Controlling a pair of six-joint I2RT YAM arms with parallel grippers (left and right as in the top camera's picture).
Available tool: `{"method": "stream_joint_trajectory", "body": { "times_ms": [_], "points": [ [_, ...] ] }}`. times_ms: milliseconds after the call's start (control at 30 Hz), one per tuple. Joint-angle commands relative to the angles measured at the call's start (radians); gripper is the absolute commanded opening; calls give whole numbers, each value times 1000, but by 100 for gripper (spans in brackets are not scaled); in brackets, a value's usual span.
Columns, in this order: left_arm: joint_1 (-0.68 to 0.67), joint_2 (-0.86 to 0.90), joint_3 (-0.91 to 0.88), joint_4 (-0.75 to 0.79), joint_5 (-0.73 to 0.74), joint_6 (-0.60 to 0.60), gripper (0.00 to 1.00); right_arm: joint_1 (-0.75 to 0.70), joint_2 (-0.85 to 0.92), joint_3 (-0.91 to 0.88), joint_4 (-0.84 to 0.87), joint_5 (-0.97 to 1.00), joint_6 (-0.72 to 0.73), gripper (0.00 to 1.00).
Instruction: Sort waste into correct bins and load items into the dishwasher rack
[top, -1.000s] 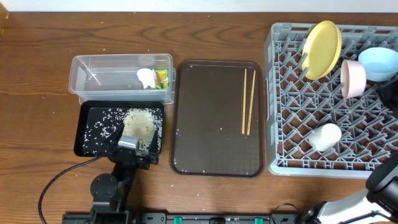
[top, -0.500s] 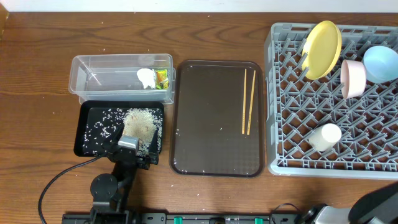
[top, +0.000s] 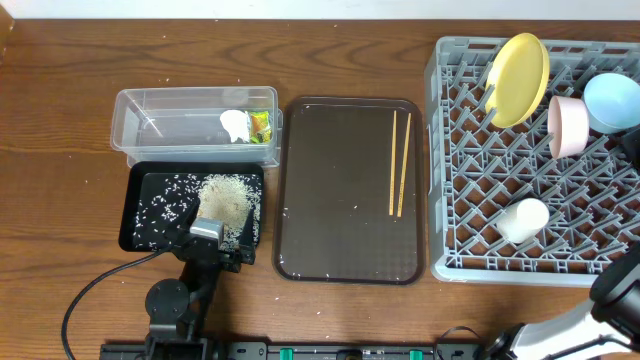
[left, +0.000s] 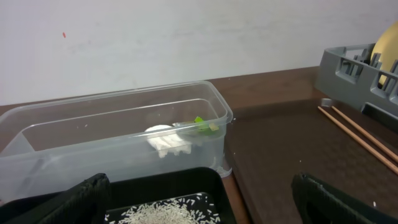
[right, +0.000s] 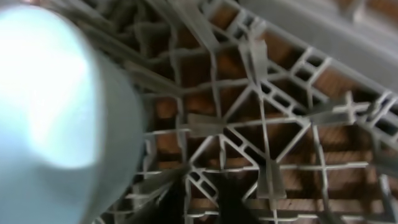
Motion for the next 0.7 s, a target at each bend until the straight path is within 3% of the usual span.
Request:
{"method": "stream_joint_trajectory", "body": {
  "times_ms": [0, 267, 333, 533, 667],
  "points": [
    [6, -6, -26, -18, 20, 10, 95, -3, 7, 1, 2, 6, 5, 0],
    [6, -6, -26, -18, 20, 10, 95, -15, -153, 1, -13, -11, -18, 1],
    [6, -6, -26, -18, 20, 10, 95, -15, -183, 1, -19, -69, -18, 30],
    [6, -6, -26, -18, 20, 10, 95, -2, -181, 1, 0, -83, 43, 51],
    [6, -6, -26, -18, 20, 10, 95, 11, -120, 1, 26, -9, 43, 55]
  ]
}}
